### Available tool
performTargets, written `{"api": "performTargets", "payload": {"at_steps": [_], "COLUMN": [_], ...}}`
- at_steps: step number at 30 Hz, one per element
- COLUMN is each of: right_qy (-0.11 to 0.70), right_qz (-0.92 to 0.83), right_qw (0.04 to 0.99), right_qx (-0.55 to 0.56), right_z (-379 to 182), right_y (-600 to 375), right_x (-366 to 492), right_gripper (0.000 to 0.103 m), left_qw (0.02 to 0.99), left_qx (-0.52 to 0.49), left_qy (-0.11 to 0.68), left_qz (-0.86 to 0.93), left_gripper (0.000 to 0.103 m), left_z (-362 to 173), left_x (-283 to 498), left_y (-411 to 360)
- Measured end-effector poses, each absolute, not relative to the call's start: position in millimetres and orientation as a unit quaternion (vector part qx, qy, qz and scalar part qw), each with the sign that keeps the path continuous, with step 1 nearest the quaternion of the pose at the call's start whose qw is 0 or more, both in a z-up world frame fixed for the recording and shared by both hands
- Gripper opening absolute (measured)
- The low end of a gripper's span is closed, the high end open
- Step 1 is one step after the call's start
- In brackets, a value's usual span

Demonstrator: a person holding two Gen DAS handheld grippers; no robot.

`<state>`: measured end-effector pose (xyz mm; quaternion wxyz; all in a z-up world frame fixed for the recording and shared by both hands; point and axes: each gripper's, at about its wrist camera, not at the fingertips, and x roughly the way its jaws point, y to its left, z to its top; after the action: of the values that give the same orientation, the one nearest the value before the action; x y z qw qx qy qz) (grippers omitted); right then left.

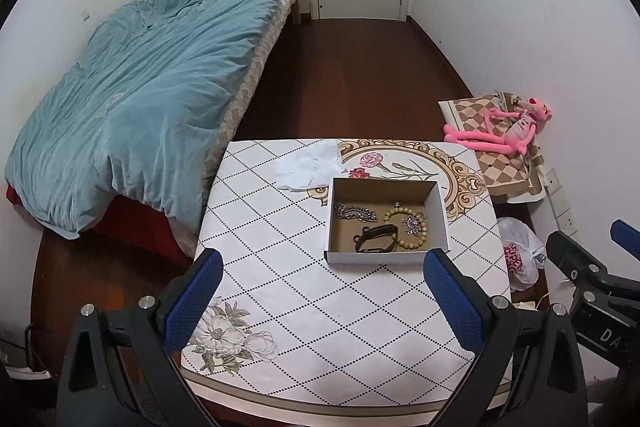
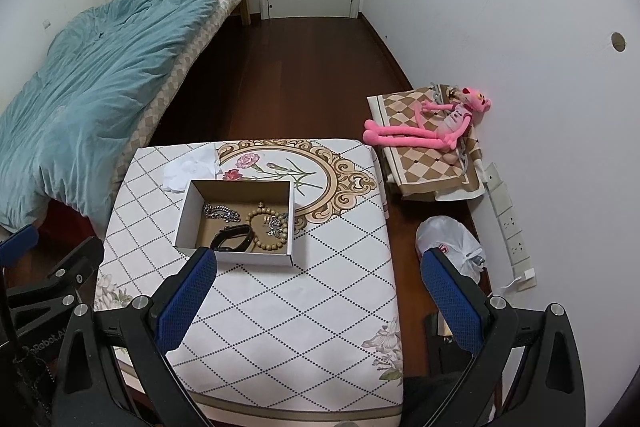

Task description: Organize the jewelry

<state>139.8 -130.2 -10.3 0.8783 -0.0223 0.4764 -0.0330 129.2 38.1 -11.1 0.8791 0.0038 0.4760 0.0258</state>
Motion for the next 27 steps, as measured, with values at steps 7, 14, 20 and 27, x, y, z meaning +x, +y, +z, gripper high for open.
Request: {"api": "performTargets", "payload": {"at_steps": [7,14,20,27], "right_qy": [0.481,0.483,0.484,0.486], "right_qz": [-0.029,-0.028,-0.027,-0.026], "right_qw": [0.876,0.875,0.874,0.873], "right_qx": [-0.022,-0.022,-0.024,-0.023], "right_z": [-12.9,-14.1,-15.7,-16.1], "right_y": [-128.9,-127.9,-128.1,-128.7], "right_x": [139.7,138.9,137.8,137.6], "right_gripper": [0.103,0.103,0.103,0.103], "left_qw": [0.88,0.879,0.879,0.879], "left_qx": [0.001,-0.002,-0.003,-0.002], "left_qy": [0.475,0.476,0.476,0.477], "left_qz": [0.023,0.024,0.023,0.025], "left_gripper": [0.102,0.102,0.102,0.102], "left_z": [-10.6,-10.6,-10.8,-13.4], "left_x": [127.3,125.8,125.9,123.2], "left_y": [39.6,39.0,39.7,41.3]}}
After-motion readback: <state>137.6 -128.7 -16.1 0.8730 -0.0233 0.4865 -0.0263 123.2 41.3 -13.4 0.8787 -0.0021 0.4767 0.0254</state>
